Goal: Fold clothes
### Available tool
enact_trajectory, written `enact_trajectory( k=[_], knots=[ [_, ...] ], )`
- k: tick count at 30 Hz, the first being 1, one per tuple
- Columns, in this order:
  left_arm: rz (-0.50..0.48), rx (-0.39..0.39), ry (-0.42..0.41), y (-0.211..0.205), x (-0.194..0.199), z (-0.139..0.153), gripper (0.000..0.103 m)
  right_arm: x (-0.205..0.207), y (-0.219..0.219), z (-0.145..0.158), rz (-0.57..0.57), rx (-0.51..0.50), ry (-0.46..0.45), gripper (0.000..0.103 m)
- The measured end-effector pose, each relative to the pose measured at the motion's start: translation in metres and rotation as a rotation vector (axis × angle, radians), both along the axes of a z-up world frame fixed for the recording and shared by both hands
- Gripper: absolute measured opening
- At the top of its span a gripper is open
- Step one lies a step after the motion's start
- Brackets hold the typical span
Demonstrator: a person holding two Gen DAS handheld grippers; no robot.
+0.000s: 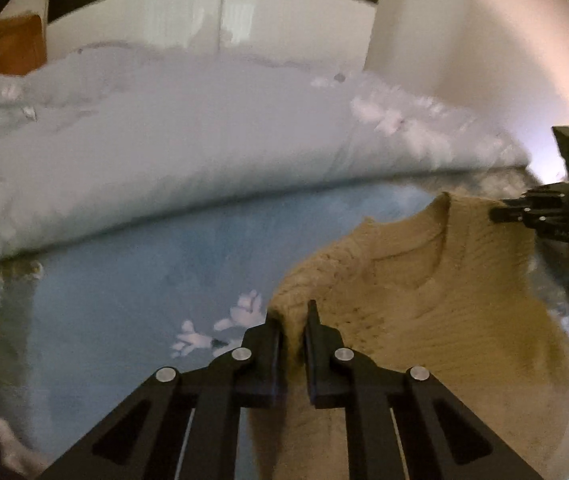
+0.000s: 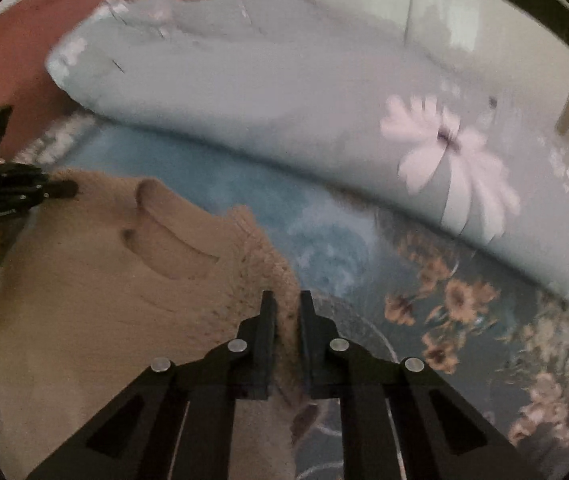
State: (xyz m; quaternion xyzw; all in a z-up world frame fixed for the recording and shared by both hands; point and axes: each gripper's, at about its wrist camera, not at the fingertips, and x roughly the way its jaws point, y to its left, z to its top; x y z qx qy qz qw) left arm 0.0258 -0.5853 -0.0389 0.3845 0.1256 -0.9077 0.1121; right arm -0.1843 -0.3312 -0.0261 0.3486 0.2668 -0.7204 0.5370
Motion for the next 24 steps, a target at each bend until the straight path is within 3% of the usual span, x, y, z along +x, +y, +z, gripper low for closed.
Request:
enact_trajectory(
  k=[7,10,13,17,21,24],
  knots=[
    [-0.063,-0.114,0.187,0.062,0.089,0.086,0.011,0.059,0.071,0.08,0.066,-0.197,0.085,0.01],
    [-0.078,-0.164,0.241,0.099,0.137,0.1,0.011,0.086,0.115,0.094,0.09,-0.269,0.092,0.01],
    [-0.086,-0.17,0.272,0.127,0.173,0.099,0.014,0.116,0.156,0.09,0.103,-0.307,0.086,0.01],
    [-0.068,-0.139,0.283,0.163,0.215,0.076,0.014,0.158,0.207,0.067,0.105,-0.29,0.063,0.01],
    [-0.033,-0.083,0.257,0.191,0.255,0.044,0.014,0.192,0.245,0.032,0.096,-0.24,0.026,0.01],
    [-0.035,-0.098,0.188,0.211,0.269,0.025,0.014,0.211,0.266,0.003,0.094,-0.195,-0.014,0.01]
  ],
)
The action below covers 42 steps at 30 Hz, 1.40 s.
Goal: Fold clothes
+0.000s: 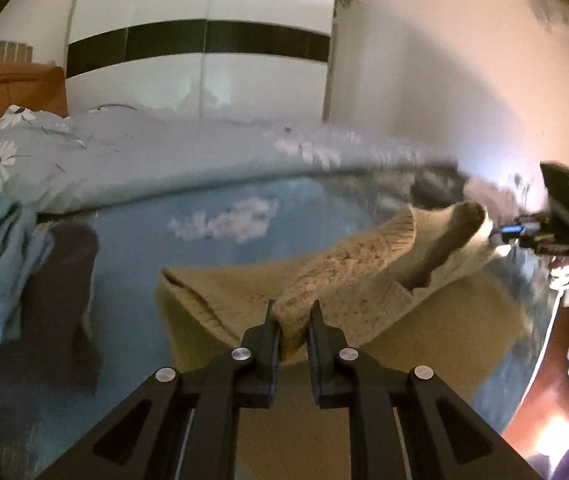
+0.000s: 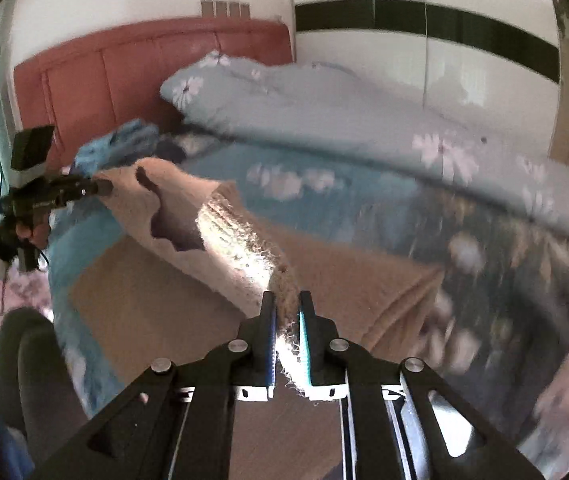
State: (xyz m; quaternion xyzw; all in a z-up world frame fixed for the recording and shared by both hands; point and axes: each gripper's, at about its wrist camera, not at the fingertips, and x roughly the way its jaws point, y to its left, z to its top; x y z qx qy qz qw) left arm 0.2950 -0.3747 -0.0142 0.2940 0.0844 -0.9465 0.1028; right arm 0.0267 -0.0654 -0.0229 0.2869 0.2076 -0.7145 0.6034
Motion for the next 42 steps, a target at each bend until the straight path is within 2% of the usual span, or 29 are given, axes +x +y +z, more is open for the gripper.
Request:
enact_trajectory(
  k=[4,8,12,18,19,20,23,25,26,27,30,34,37,40,42],
  knots=[
    [0.007,0.005,-0.046,0.021,0.021,-0.019,0.014,0.018,0.018,-0.019,0.003,0.025,-0.037,0.01],
    [0.034,0.047,-0.078,0.036,0.036,-0.037,0.014,0.022,0.033,-0.037,-0.032,0.038,-0.077,0.01],
    [0.046,0.033,-0.118,0.049,0.042,-0.038,0.017,0.034,0.04,-0.056,-0.041,0.089,-0.081,0.01],
    [0.071,0.041,-0.185,0.054,0.042,-0.039,0.029,0.042,0.043,-0.064,-0.066,0.124,-0.064,0.014],
    [0.077,0.047,-0.196,0.055,0.043,-0.038,0.037,0.043,0.044,-0.063,-0.069,0.131,-0.058,0.014],
    [0.099,0.075,-0.184,0.053,0.047,-0.036,0.047,0.044,0.046,-0.061,-0.073,0.135,-0.052,0.015],
    [0.169,0.166,-0.141,0.048,0.06,-0.03,0.061,0.043,0.057,-0.054,-0.097,0.107,-0.088,0.024],
    [0.22,0.299,-0.094,0.041,0.068,-0.03,0.065,0.034,0.065,-0.05,-0.145,0.066,-0.163,0.037],
    [0.24,0.346,-0.09,0.04,0.068,-0.033,0.065,0.029,0.069,-0.05,-0.172,0.041,-0.216,0.04],
    [0.259,0.392,-0.087,0.038,0.068,-0.036,0.065,0.023,0.072,-0.051,-0.201,0.023,-0.272,0.047],
    [0.303,0.501,-0.077,0.035,0.063,-0.049,0.065,0.007,0.078,-0.064,-0.285,-0.009,-0.428,0.05],
    [0.362,0.59,-0.117,0.032,0.054,-0.073,0.065,0.0,0.082,-0.076,-0.34,-0.037,-0.524,0.05],
    [0.387,0.648,-0.104,0.03,0.053,-0.086,0.065,-0.003,0.08,-0.08,-0.346,-0.031,-0.558,0.05],
    [0.416,0.656,-0.066,0.029,0.052,-0.084,0.064,-0.004,0.076,-0.082,-0.358,-0.03,-0.565,0.05],
    [0.432,0.626,-0.075,0.031,0.05,-0.083,0.06,-0.006,0.074,-0.083,-0.367,-0.032,-0.571,0.05]
  ],
)
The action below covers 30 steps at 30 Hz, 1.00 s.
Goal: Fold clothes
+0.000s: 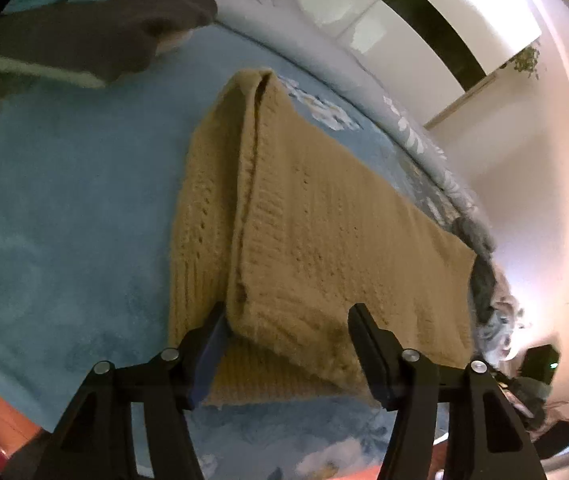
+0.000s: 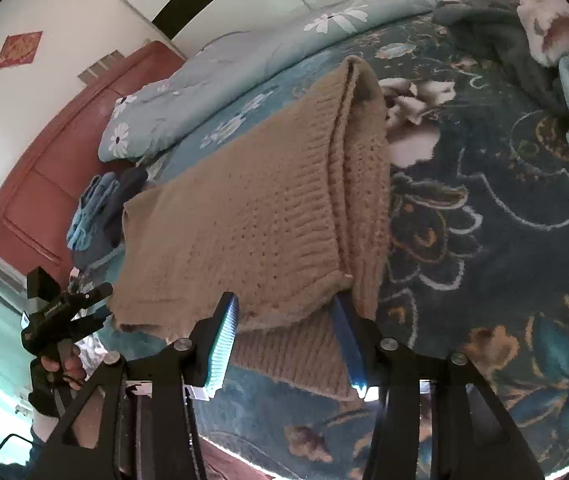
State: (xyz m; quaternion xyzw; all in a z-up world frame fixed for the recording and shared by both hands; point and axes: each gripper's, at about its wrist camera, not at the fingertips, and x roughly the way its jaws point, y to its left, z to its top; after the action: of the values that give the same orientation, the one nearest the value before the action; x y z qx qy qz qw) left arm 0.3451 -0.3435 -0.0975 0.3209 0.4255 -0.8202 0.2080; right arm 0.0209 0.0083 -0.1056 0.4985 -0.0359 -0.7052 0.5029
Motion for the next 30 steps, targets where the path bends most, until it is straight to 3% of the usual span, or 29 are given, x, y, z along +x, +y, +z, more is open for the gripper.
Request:
enact_trajectory(
  k=[5,7,9,10,14,15,16,17,18,19,23,26,30],
  knots=[
    [0.025,-0.022,-0.053,0.0,-0.002,-0.003,0.026,-0.004,0.0,-0.003,-0.034,-0.014,-0.034,0.05],
    [0.02,-0.037,-0.069,0.002,-0.002,-0.005,0.024,-0.003,0.001,-0.004,-0.049,-0.012,-0.037,0.048],
    [0.014,-0.053,-0.085,0.003,-0.002,-0.006,0.022,-0.004,0.0,-0.005,-0.055,0.018,-0.017,0.029],
    [0.008,-0.06,-0.084,0.004,-0.003,-0.004,0.022,-0.004,-0.001,-0.006,-0.057,0.036,-0.005,0.025],
    [-0.02,-0.086,-0.062,0.008,-0.005,0.006,0.023,-0.007,0.003,0.001,-0.06,0.023,0.005,0.025],
    [-0.035,-0.094,-0.043,0.01,-0.004,0.012,0.024,-0.008,0.005,0.006,-0.061,0.013,0.018,0.026],
    [-0.036,-0.106,-0.034,0.011,-0.002,0.018,0.029,-0.009,0.007,0.01,-0.062,0.0,0.037,0.033],
    [-0.029,-0.131,-0.03,0.011,0.0,0.026,0.04,-0.012,0.01,0.014,-0.07,-0.009,0.058,0.039],
    [-0.021,-0.156,-0.025,0.012,0.002,0.033,0.047,-0.017,0.013,0.015,-0.088,-0.011,0.067,0.052],
    [-0.014,-0.186,-0.021,0.013,0.003,0.041,0.054,-0.023,0.015,0.014,-0.11,-0.012,0.066,0.059],
    [-0.053,-0.255,0.021,0.019,-0.021,0.065,0.073,-0.044,0.015,-0.003,-0.136,-0.035,-0.047,0.063],
    [-0.138,-0.245,0.005,0.032,-0.062,0.063,0.074,-0.05,0.006,-0.015,-0.142,-0.041,-0.102,0.064],
    [-0.273,-0.225,-0.066,0.063,-0.121,0.041,0.074,-0.047,-0.002,-0.014,-0.138,-0.053,-0.093,0.074]
  ],
)
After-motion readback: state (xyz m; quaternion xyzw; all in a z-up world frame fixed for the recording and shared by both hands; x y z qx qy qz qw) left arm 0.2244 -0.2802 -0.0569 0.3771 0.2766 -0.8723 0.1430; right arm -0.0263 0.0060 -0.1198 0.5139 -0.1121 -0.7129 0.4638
